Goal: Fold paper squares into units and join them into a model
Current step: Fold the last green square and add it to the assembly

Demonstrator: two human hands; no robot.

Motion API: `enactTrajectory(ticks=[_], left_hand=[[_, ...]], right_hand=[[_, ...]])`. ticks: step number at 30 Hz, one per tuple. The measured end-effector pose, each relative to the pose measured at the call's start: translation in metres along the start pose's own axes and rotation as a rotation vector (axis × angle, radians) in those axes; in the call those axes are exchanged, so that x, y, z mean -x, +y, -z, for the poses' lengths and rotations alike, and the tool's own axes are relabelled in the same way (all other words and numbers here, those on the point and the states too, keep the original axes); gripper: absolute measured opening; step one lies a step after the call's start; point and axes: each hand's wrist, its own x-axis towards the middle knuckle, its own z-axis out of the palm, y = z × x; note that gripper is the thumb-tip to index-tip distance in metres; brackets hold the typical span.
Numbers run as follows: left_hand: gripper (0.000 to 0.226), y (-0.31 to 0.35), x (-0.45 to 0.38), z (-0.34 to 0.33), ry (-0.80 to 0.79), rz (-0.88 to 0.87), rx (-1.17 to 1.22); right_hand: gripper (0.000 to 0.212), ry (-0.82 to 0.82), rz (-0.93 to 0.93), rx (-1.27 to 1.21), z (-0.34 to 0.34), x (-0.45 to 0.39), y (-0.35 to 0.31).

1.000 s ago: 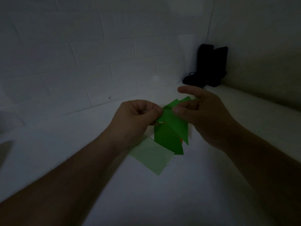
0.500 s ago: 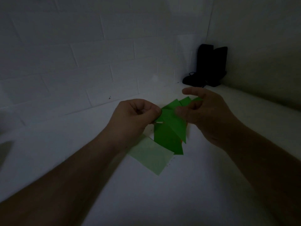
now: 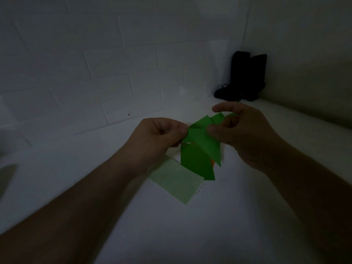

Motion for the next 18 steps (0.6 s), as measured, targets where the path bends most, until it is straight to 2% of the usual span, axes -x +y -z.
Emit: enactTrajectory(ticks=[6,9,13,18], left_hand=[[0.021,-0.0014,0.0011,0.0004,-0.016,-0.032,-0.116],[0.026,0.0011,0.0020,-0.0014,0.007,-0.018,-0.081],[0.012,0.0026,0.0037,-0.0028,0.028,-0.054,-0.081],[0.012,0.0019,0.0027,-0.0027,0.042,-0.083,-0.067]], right_hand=[[0.044,-0.018,0.014,0.006,-0.0002,0.0006,0.0000],[0.044,-0.026,0.014,0.005,-0.0008,0.0014,-0.0005],[0.044,-0.033,0.029,0.003,-0.0003,0.0019,-0.0013],[0.047,-0.090,0.018,-0.077,-0.0016,0.0041,-0.0032]])
